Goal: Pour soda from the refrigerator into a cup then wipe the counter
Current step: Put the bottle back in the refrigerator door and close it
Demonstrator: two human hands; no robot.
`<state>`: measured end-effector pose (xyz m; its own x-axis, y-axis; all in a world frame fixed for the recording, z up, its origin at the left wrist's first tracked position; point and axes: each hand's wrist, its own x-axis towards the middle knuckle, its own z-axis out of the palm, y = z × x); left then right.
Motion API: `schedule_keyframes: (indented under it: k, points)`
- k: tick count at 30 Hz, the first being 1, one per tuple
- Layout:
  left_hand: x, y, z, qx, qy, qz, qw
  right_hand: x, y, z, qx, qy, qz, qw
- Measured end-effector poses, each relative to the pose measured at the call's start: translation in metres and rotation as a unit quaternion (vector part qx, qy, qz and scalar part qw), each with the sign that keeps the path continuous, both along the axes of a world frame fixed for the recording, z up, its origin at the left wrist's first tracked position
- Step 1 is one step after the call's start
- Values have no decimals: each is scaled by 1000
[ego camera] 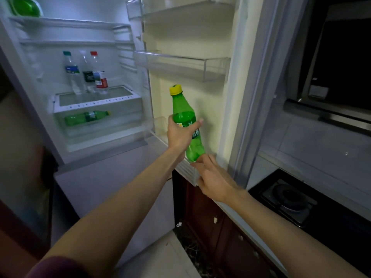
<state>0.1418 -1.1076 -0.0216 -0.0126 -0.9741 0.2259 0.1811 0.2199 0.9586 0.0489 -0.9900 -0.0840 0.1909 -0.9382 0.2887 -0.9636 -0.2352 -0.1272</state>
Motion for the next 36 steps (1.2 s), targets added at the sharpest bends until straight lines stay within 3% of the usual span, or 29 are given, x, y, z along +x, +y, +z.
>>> schedule_keyframes:
  k: [5,12,27,30,36]
  points:
    - [-4,2,-19,-1,-108,-26,994,3,0,-2,-30,22,17,999]
    - [3,4,-40,2,-192,-48,980,0,2,-4,-62,10,52,997]
    - [26,24,-46,-17,-226,-41,973,0,1,4,-125,-11,74,989]
    - [36,27,-46,-27,-221,-44,974,-14,3,23,-237,-79,60,966]
    - [59,35,-43,-30,-254,-51,965,-42,7,72,-414,-221,-45,882]
